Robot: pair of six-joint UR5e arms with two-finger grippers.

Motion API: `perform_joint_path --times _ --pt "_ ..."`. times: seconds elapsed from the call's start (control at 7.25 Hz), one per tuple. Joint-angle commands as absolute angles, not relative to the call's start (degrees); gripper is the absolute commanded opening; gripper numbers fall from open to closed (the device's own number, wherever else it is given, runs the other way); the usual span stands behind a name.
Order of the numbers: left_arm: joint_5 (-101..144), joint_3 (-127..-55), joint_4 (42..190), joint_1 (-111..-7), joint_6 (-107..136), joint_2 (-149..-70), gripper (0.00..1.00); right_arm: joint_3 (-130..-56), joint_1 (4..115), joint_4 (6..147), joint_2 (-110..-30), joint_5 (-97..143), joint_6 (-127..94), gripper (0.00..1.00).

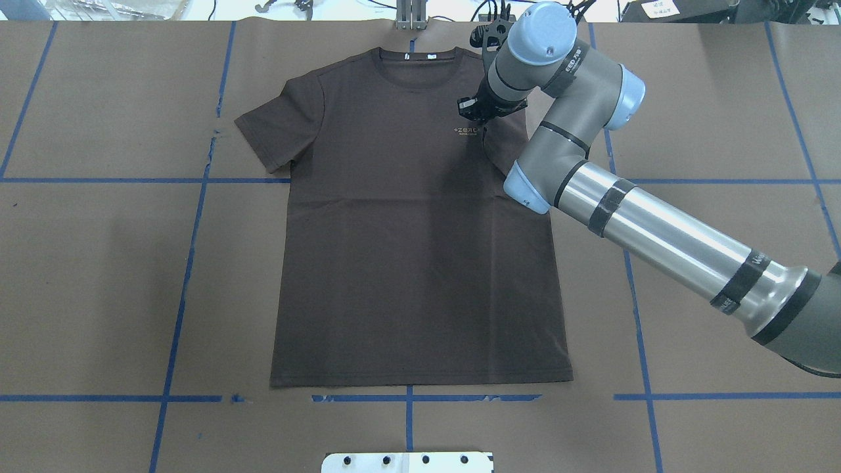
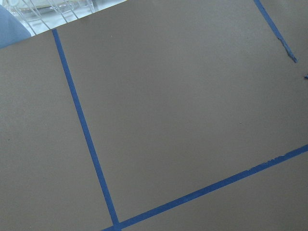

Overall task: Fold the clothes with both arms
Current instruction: 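Grasp the sleeve with the right gripper and fold it inward onto the shirt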

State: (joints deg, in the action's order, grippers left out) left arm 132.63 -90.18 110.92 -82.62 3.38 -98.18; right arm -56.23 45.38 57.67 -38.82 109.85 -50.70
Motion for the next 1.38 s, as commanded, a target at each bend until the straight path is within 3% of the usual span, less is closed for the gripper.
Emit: perform_joint_path --times 0.0,0.41,0.55,0.83,1.24 --pt "132.6 -90.3 110.9 -82.6 3.5 -98.5 1.0 -55.5 44.1 57.1 -38.6 108.6 -50.9 0.99" --pt "131.4 -90.3 111.1 -81.4 8.3 -102.5 1.0 -57.6 44.7 57.7 -38.6 110.4 -52.0 1.0" --pt "127.8 -90.4 112.8 -76.6 13.7 -105.1 1.0 -59.9 46.6 59.0 -40.1 115.4 -53.3 1.0" --pt "122.0 -89.6 118.5 -66.7 34.0 -110.2 1.0 -69.0 50.3 71.7 -42.5 124.1 -53.3 1.0" --pt "107.7 -81.9 130.0 -53.5 60.5 -115.4 1.0 -82.5 52.5 84.9 -50.1 125.1 -53.4 1.0"
